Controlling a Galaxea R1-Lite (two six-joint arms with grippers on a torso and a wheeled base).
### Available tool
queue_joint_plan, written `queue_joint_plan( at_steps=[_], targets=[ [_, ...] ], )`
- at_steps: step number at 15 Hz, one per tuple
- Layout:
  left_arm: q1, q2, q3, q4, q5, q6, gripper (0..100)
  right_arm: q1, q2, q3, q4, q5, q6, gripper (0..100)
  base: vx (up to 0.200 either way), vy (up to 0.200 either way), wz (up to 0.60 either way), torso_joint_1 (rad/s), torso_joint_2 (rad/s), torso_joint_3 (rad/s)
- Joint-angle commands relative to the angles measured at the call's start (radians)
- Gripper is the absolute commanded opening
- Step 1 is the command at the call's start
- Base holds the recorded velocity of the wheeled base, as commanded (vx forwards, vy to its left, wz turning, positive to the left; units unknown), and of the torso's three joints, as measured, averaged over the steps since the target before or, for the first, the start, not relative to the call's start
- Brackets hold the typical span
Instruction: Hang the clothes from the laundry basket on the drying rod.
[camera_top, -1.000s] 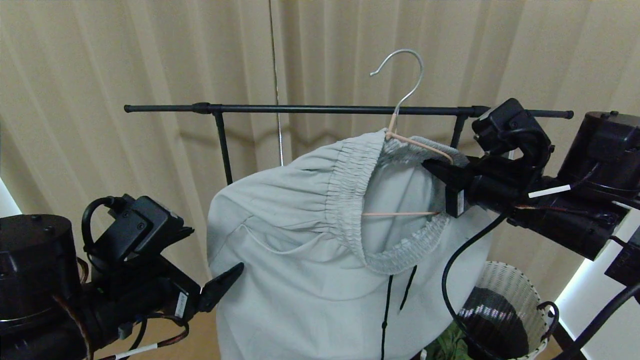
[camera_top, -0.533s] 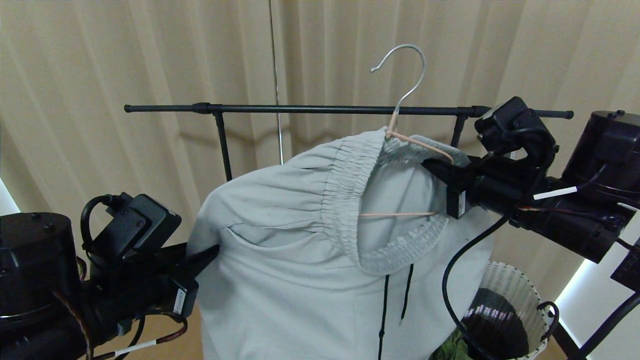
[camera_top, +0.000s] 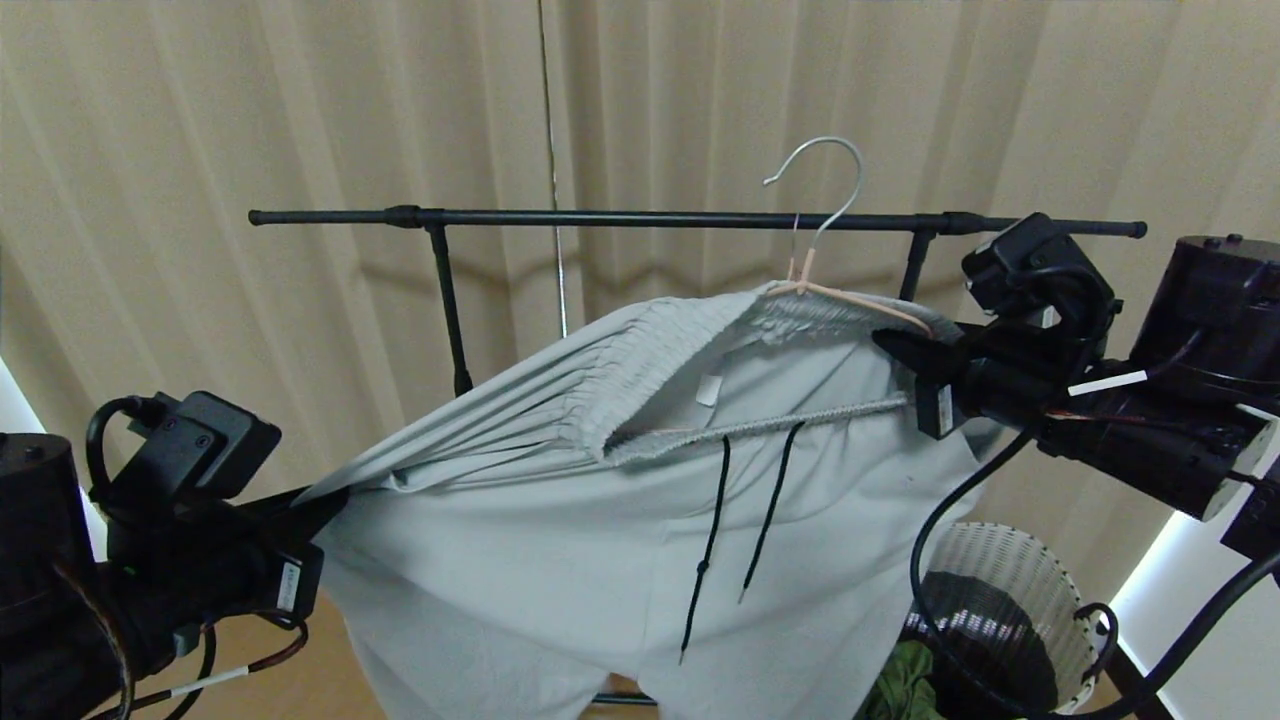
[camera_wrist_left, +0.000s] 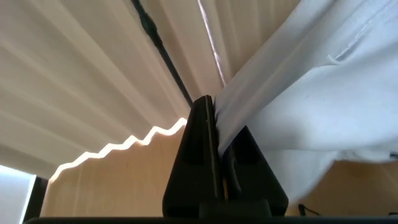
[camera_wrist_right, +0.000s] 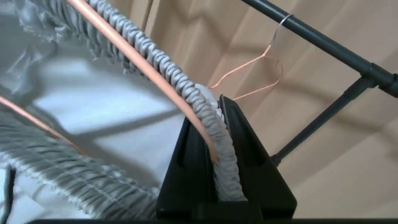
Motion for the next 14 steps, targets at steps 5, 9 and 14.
queue_joint_plan(
  at_steps=[5, 9, 14],
  targets=[
    [-0.029, -0.006, 0.023, 0.002, 0.001, 0.021, 0, 0.036, 0.011, -0.009, -0.003, 0.006, 0.003, 0, 0.0, 0.0, 0.0, 0.0, 0.0, 0.0],
    [-0.053, -0.026, 0.023, 0.001, 0.003, 0.022, 100, 0.059, 0.018, -0.02, 0.001, 0.003, 0.003, 0, 0.0, 0.0, 0.0, 0.0, 0.0, 0.0],
    [-0.053, -0.171, 0.049, 0.002, -0.002, 0.025, 100, 0.057, -0.008, -0.02, 0.146, -0.029, 0.003, 0, 0.0, 0.0, 0.0, 0.0, 0.0, 0.0]
  ],
)
